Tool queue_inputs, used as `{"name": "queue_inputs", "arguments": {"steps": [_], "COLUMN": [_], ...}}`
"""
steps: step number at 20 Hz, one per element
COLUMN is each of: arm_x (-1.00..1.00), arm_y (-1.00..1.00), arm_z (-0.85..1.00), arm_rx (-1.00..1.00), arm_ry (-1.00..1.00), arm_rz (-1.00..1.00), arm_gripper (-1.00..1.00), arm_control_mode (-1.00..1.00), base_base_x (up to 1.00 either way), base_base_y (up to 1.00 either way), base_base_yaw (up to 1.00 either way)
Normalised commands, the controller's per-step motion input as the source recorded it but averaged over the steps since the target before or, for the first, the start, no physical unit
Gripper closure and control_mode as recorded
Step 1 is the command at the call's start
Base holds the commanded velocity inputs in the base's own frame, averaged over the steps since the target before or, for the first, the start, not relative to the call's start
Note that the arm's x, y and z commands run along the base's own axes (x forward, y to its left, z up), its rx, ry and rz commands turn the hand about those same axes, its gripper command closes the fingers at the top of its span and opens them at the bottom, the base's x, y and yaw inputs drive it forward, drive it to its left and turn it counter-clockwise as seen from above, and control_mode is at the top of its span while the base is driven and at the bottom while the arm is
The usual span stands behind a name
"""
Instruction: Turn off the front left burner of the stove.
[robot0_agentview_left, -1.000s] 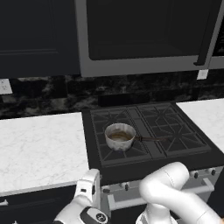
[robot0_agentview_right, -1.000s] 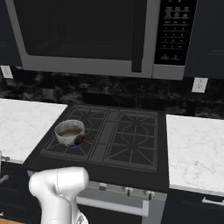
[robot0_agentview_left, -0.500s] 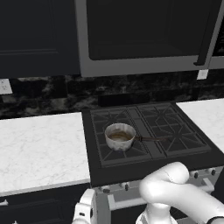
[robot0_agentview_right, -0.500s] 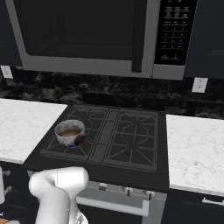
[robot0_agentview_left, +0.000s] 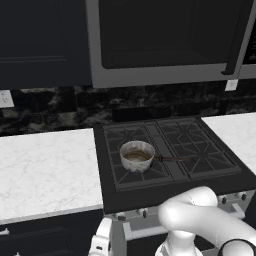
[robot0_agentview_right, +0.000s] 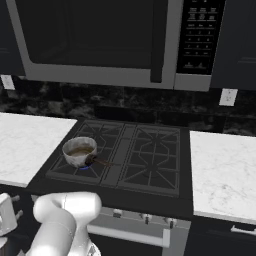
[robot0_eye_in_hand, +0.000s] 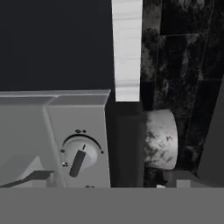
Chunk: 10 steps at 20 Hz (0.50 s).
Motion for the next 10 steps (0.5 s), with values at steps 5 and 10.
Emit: {"name": "queue_inputs", "arguments": {"steps": [5, 10], "arm_x": [0.18, 0.25], "arm_y": [-0.05, -0.06], "arm_z": [-0.32, -0.23], "arm_rx": [0.05, 0.03], "arm_ry": [-0.1, -0.1], "arm_rz": [0.0, 0.0], "arm_gripper": [-1.0, -1.0], "arm_control_mode": [-1.0, -1.0], "base_base_x": [0.0, 0.0], "base_base_y": [0.0, 0.0], "base_base_yaw": [0.0, 0.0]}}
